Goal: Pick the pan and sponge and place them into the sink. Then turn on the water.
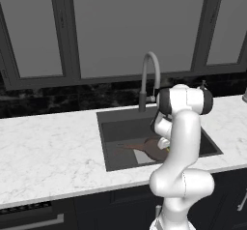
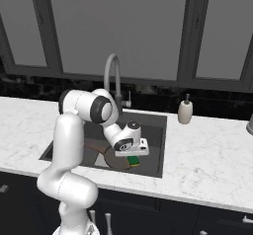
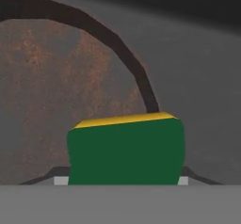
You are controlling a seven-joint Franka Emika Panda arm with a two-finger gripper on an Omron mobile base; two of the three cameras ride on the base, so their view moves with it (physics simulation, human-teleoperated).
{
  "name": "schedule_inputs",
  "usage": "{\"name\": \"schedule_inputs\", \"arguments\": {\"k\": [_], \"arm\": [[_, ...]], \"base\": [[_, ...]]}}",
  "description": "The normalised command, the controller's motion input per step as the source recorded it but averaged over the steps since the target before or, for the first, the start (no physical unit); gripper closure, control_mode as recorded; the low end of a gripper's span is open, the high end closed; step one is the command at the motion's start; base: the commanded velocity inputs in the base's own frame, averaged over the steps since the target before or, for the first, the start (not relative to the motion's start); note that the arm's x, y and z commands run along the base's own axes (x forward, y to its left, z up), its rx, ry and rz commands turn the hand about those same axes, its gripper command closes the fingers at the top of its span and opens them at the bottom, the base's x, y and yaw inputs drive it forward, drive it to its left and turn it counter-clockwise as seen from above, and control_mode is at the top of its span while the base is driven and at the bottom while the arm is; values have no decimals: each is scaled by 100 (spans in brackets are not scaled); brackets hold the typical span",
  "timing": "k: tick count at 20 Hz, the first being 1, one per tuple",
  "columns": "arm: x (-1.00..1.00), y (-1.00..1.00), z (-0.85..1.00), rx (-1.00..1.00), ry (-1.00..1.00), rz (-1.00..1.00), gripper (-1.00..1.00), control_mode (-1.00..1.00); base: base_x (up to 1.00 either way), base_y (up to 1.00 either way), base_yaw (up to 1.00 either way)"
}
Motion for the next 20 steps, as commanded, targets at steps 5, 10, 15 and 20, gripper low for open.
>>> {"name": "schedule_inputs", "arguments": {"k": [5,10,15,20], "arm": [[0,0,21,0,0,0,-100,-100],[0,2,5,0,0,0,-100,-100],[0,2,36,1,0,0,-100,-100],[-16,0,94,6,0,0,-100,-100]], "base": [[0,0,0],[0,0,0],[0,0,0],[0,0,0]]}}
